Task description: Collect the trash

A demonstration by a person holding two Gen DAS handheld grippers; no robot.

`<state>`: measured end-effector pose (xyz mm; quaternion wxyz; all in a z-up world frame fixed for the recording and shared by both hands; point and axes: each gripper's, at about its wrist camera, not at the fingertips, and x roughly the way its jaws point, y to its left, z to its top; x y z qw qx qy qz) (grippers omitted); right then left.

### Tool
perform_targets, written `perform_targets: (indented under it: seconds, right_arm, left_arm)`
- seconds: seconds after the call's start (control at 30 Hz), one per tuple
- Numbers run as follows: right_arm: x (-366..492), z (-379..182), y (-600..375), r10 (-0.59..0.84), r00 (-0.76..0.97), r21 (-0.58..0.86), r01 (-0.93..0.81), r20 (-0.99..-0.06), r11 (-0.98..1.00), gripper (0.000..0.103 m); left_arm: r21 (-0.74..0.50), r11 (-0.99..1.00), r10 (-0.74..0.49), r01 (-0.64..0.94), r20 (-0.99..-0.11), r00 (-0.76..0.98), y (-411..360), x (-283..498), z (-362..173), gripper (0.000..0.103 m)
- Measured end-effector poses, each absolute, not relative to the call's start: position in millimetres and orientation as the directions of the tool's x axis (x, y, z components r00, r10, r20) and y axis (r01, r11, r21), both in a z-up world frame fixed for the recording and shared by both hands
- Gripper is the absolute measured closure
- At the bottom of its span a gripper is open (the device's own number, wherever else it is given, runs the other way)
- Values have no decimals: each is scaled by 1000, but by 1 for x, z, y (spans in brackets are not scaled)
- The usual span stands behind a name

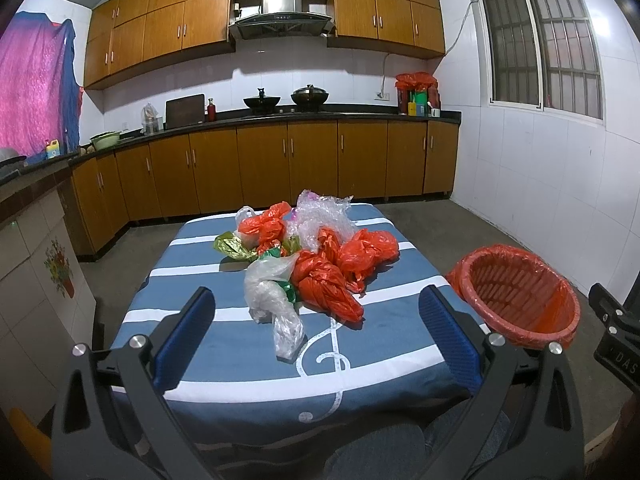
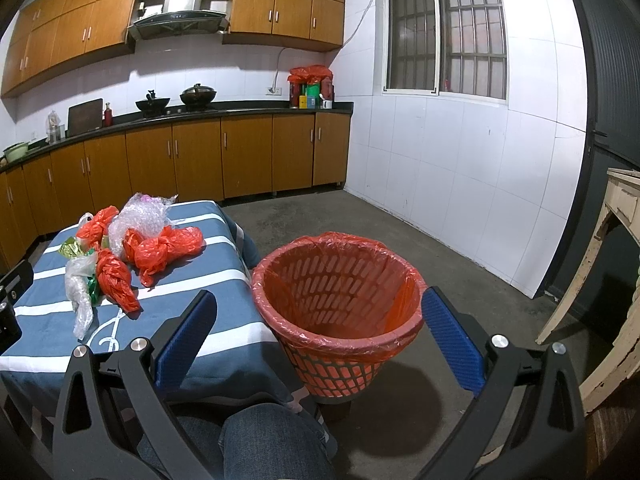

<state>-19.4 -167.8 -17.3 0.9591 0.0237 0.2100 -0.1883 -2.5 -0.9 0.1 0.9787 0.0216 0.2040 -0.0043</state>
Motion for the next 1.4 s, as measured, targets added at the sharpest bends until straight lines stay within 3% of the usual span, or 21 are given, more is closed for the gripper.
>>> perform_targets:
  seconds: [1.4]
  right_arm:
    - [-18, -20, -169, -352, 840, -34, 372, -414, 928, 2]
  left_arm:
    - [35, 999, -3, 19, -412, 911, 0, 0, 0, 4]
